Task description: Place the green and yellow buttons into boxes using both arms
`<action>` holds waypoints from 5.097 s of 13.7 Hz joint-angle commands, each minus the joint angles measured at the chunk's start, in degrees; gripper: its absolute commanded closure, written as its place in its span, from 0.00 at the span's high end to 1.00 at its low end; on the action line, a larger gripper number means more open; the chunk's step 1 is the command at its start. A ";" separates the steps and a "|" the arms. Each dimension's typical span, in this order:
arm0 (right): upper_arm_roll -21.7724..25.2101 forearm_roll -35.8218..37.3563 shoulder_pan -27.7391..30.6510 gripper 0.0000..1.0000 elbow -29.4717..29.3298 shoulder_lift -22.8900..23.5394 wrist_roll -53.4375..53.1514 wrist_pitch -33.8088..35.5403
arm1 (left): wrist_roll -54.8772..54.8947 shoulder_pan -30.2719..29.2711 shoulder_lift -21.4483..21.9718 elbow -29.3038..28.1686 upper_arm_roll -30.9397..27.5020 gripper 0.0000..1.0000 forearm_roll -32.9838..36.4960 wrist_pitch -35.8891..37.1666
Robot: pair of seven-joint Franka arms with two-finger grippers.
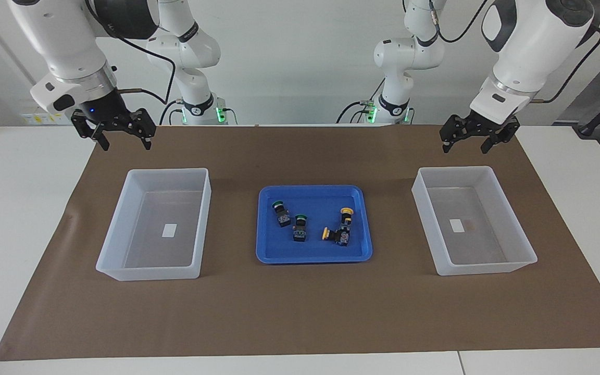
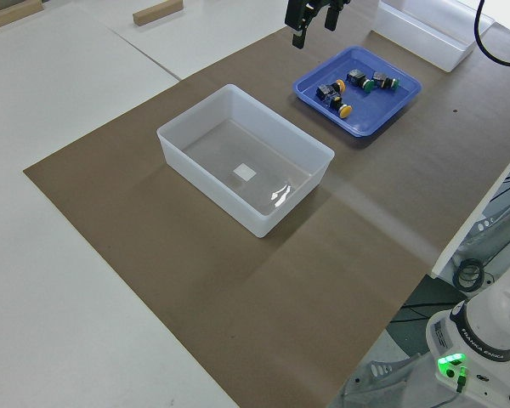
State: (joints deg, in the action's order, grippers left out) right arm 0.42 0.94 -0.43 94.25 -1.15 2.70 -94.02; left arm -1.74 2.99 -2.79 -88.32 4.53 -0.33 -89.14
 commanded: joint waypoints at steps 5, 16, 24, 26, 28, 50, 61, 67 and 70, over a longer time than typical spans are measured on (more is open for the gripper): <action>-0.59 -6.65 -5.44 1.00 13.48 0.00 15.85 -16.51 | 0.68 -0.09 1.73 -2.03 -0.22 1.00 -0.37 -0.86; -0.59 -7.01 -25.32 1.00 18.86 14.94 15.50 -42.99 | 0.68 0.70 2.34 -2.20 0.13 1.00 -0.46 -1.12; -0.59 -7.01 -28.66 1.00 22.99 18.38 14.53 -53.29 | -0.63 11.85 8.68 -23.46 0.57 1.00 -1.86 -22.81; -0.59 -6.92 -28.66 0.84 22.99 18.82 14.53 -53.99 | -5.35 14.58 6.05 -26.45 0.57 1.00 -2.39 -30.96; -0.59 -7.01 -28.75 0.77 22.99 20.22 14.53 -56.44 | -10.81 17.05 1.49 -27.86 0.57 1.00 -2.39 -40.01; -0.07 -6.83 -1.08 0.00 18.33 13.97 43.87 -43.87 | -11.89 21.18 -13.47 -32.53 0.57 0.60 -2.39 -59.13; -0.15 -6.92 1.91 1.00 21.76 16.89 43.44 -48.02 | -11.45 14.61 -9.08 -17.80 0.13 0.00 -2.57 -33.88; -1.12 -7.01 -0.53 1.00 14.22 13.37 26.01 -39.41 | -3.23 1.53 -8.90 -12.13 0.13 0.00 -2.57 -25.38; -1.12 -7.01 -5.18 1.00 11.30 13.81 8.27 -37.64 | 8.83 -5.61 -7.41 -16.16 0.04 0.00 -2.57 -28.00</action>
State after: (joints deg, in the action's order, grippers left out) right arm -0.55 -5.45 -3.16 107.15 11.84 20.67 -132.70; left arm 1.06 0.80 -11.46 -101.70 4.08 -1.81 -115.38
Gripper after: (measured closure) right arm 0.000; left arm 0.670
